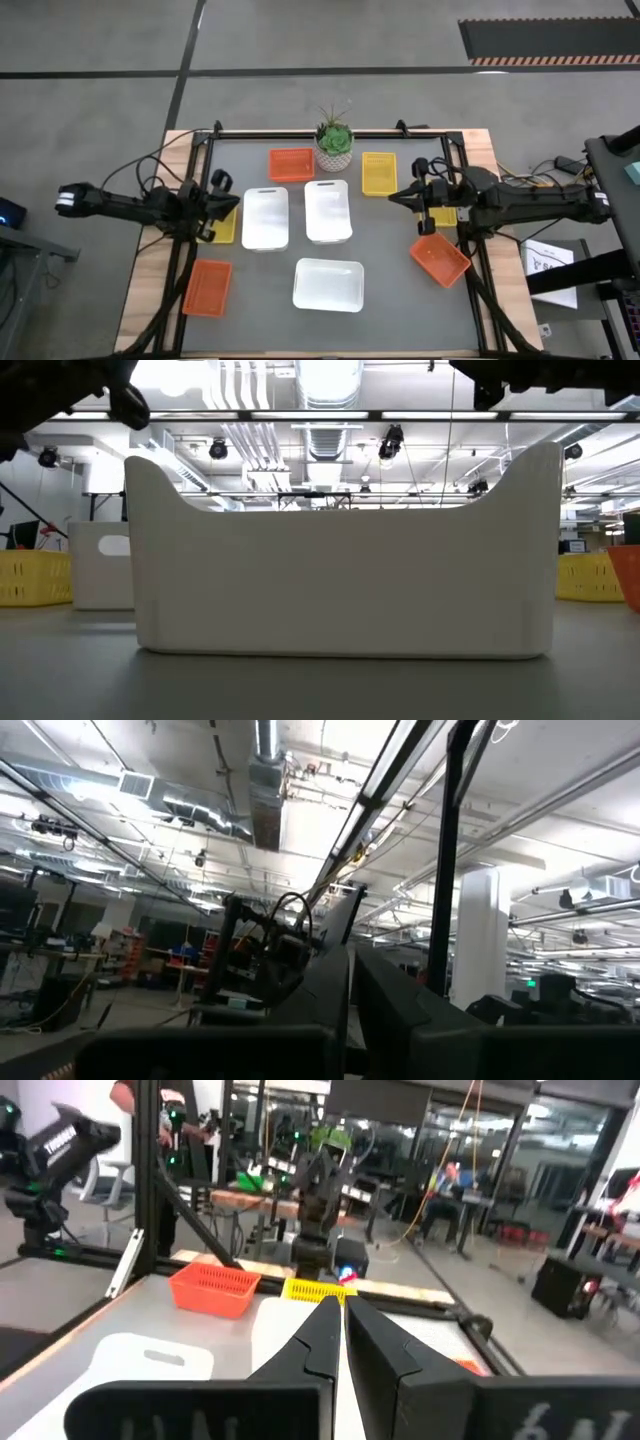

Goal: Stack baskets by color
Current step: Stack the bottom white bin on the top right white bin

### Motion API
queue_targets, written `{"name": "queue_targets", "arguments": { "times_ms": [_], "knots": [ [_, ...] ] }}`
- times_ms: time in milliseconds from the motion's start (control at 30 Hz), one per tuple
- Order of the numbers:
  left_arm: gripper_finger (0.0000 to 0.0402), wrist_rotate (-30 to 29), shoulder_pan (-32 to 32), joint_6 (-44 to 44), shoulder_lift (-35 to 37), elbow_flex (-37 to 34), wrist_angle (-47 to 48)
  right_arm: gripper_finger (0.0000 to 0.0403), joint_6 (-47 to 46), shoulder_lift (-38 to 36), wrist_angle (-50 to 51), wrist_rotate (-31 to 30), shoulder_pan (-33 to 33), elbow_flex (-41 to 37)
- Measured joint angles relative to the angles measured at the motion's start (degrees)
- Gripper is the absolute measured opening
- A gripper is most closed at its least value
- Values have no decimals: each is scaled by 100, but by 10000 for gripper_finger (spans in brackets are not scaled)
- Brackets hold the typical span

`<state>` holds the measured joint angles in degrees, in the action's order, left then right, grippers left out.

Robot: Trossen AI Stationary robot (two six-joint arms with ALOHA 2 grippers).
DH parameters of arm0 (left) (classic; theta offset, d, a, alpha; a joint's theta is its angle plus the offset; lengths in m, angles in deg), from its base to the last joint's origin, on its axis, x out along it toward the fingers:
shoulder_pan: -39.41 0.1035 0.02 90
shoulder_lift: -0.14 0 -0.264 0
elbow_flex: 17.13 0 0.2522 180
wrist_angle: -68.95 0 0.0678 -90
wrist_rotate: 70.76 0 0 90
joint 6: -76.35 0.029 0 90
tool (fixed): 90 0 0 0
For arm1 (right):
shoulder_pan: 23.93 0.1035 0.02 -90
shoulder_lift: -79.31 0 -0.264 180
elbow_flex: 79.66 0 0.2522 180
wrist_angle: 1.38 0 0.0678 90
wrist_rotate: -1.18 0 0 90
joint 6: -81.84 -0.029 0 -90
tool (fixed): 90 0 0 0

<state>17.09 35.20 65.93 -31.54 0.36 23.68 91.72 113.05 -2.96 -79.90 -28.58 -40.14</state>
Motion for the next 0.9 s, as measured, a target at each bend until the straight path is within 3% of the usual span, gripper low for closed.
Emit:
{"name": "queue_targets", "arguments": {
  "times_ms": [300,467,900],
  "knots": [
    [6,-2,0,-650,-1609,1019,2,13,-30,88,110,0,0,17],
    [6,28,0,-895,-2343,1602,554,13,-40,84,336,0,0,22],
    [6,249,-146,-1346,-3592,4065,5179,13,-197,82,690,2,0,114]
  ]
}}
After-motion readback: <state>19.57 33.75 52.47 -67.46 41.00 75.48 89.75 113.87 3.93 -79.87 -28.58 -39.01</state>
